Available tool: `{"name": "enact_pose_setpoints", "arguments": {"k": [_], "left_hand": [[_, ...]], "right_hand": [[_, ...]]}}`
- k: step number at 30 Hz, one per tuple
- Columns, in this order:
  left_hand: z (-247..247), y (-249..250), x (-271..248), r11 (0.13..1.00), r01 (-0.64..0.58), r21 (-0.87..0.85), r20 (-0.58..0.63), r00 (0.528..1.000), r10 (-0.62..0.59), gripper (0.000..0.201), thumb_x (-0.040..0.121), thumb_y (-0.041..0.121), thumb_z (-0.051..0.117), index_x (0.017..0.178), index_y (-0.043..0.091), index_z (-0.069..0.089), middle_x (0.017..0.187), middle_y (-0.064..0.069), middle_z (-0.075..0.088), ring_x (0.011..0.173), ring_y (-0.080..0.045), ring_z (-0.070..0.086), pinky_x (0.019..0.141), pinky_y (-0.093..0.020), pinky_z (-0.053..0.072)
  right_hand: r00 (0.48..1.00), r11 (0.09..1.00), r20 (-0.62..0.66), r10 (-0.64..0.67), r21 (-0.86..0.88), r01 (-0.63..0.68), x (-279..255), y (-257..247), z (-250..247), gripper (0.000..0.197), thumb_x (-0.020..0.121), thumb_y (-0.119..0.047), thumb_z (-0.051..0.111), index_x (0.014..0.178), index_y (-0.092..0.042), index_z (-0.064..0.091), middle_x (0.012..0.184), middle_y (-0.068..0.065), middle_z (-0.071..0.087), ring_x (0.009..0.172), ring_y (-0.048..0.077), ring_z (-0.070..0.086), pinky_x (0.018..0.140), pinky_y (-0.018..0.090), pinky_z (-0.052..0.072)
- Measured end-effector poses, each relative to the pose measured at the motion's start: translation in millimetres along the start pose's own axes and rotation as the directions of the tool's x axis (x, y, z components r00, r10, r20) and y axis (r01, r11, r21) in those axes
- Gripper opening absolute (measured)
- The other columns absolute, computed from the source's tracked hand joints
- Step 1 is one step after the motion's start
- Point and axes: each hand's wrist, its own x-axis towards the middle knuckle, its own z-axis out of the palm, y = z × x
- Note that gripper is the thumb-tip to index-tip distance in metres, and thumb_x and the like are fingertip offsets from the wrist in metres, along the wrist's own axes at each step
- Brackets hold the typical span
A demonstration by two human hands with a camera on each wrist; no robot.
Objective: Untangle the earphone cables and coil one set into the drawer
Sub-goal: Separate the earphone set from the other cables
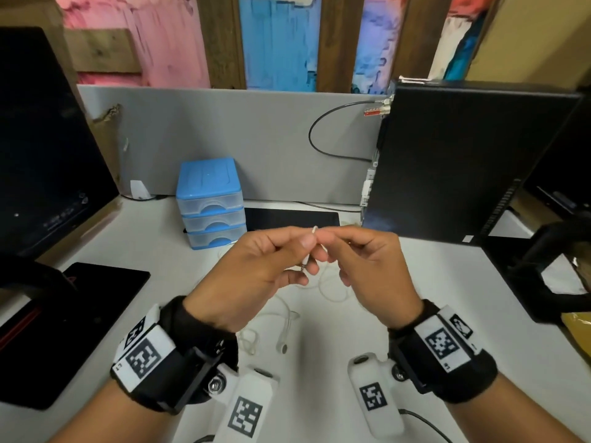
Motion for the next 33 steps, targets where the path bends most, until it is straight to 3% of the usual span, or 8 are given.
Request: {"name": "enact_pose_setpoints", "arguments": {"k": [5,7,10,16,21,25,28,33], "left_hand": [[2.2,2.8,2.6,0.998,-0.035,-0.042,-0.199,0.98,0.026,0.025,0.071,0.036,0.068,0.075,0.013,0.077,0.069,-0.004,0.069,0.056,-0.012,0.062,0.056,-0.019,0.051],[1.4,3.1,3.2,0.996,-0.068,-0.054,-0.242,0.969,0.053,0.025,0.071,0.031,0.067,0.079,0.009,0.074,0.07,-0.006,0.072,0.059,-0.013,0.067,0.055,-0.018,0.053],[-2.2,-0.5,6.8,0.991,-0.133,-0.018,-0.297,0.947,0.121,0.019,0.081,0.021,0.064,0.091,0.006,0.071,0.083,-0.009,0.076,0.079,-0.021,0.075,0.068,-0.024,0.06],[-22.0,-16.2,17.4,0.918,-0.214,0.333,-0.314,0.893,0.322,0.013,0.094,0.013,0.058,0.094,0.011,0.071,0.084,-0.003,0.076,0.086,-0.02,0.073,0.081,-0.029,0.057],[-11.1,-10.5,7.4,0.902,-0.244,0.357,-0.059,0.958,0.282,0.022,0.095,0.016,0.053,0.094,0.004,0.071,0.077,0.0,0.072,0.073,-0.013,0.069,0.074,-0.022,0.054],[8.6,-0.6,-4.4,0.969,-0.231,0.088,0.061,0.972,0.226,0.025,0.094,0.015,0.047,0.097,0.008,0.072,0.075,-0.003,0.067,0.071,-0.018,0.067,0.073,-0.027,0.053],[8.9,-0.6,-3.7,0.964,-0.264,-0.024,0.034,0.964,0.265,0.02,0.093,0.015,0.055,0.098,0.008,0.073,0.078,0.0,0.07,0.077,-0.022,0.065,0.079,-0.03,0.051],[1.8,-12.4,4.6,0.953,-0.295,0.075,-0.132,0.944,0.303,0.017,0.092,0.017,0.06,0.091,0.017,0.077,0.097,0.0,0.075,0.096,-0.024,0.072,0.094,-0.036,0.053]], "right_hand": [[0.998,0.993,0.064,0.018,-0.12,-0.011,-11.3,16.3,16.4,0.024,0.091,-0.012,0.067,0.078,-0.031,0.075,0.06,-0.013,0.066,0.054,0.001,0.052,0.057,0.013,0.041],[0.994,0.985,0.104,0.042,-0.174,-0.023,-20.9,21.0,24.2,0.025,0.092,-0.019,0.066,0.075,-0.035,0.075,0.062,-0.015,0.065,0.055,0.003,0.053,0.058,0.019,0.043],[0.972,0.97,0.228,0.065,-0.242,-0.009,-34.1,16.9,31.0,0.018,0.096,-0.028,0.06,0.096,-0.024,0.077,0.073,0.001,0.069,0.065,0.026,0.062,0.063,0.038,0.055],[0.86,0.982,0.502,0.09,-0.191,0.008,-39.0,-35.1,20.3,0.022,0.101,-0.02,0.051,0.102,-0.012,0.071,0.062,-0.006,0.057,0.053,0.004,0.046,0.056,0.014,0.037],[0.969,0.987,0.213,-0.127,-0.075,0.145,-15.2,-65.5,-4.9,0.016,0.096,-0.009,0.057,0.094,-0.007,0.072,0.057,-0.007,0.052,0.051,0.003,0.043,0.052,0.011,0.034],[0.997,0.994,-0.056,-0.059,-0.096,0.053,10.1,-40.2,-23.4,0.019,0.096,-0.008,0.057,0.086,-0.009,0.074,0.056,-0.004,0.05,0.05,0.003,0.039,0.049,0.01,0.033],[0.997,0.981,0.075,0.033,-0.195,-0.018,-5.9,-9.5,-10.0,0.02,0.095,-0.009,0.059,0.082,-0.013,0.074,0.055,-0.015,0.055,0.053,0.0,0.043,0.056,0.011,0.036],[0.885,0.953,0.419,0.205,-0.293,-0.082,-63.1,-1.6,14.8,0.021,0.099,-0.023,0.054,0.095,-0.017,0.074,0.063,-0.001,0.057,0.061,0.015,0.051,0.064,0.031,0.046]]}}
